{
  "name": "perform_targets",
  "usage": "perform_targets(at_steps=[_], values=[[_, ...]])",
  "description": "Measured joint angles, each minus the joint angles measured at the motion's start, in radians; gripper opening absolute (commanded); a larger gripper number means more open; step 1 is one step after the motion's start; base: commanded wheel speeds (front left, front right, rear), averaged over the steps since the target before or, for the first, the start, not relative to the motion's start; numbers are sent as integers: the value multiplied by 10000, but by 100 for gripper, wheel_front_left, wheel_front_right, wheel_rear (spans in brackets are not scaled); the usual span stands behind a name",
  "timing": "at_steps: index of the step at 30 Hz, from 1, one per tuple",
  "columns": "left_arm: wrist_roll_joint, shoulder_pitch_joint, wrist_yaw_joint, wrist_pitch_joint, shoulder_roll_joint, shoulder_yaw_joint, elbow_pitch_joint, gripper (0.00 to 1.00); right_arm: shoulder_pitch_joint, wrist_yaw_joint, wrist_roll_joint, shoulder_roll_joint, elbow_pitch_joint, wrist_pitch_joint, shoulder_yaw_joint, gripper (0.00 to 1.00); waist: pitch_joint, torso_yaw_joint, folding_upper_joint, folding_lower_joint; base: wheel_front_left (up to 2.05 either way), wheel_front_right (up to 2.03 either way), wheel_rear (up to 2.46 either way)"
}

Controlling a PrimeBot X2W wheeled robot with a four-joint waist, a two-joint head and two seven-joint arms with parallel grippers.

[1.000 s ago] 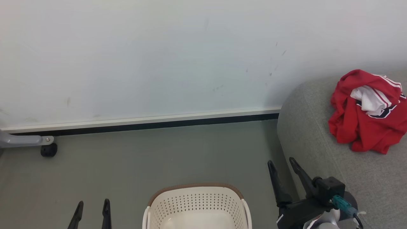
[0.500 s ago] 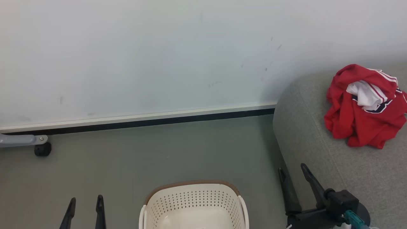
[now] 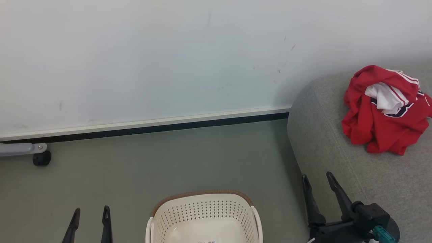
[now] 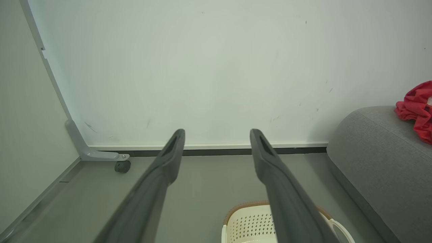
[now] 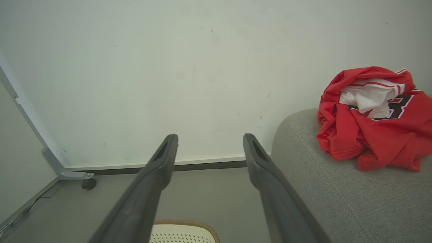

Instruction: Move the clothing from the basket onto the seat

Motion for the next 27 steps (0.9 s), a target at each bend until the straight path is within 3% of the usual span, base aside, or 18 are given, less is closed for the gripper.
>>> perform_targets(at_steps=[12,13,27], values=[[65,-1,2,0,-44,54,-4,100,21,-10,-157,2,-153,0,-155,100,-24,85,-1,0,0,0,0],[98,-1,2,0,-44,54,0,0,29,-10,-163,4,-155,0,-159,0,-30,91,0,0,0,0,0],[-529,136,-155,291,-447,90,836,0,563,109,502,198,600,282,-382,0,-12,121,0,0,0,0,0]])
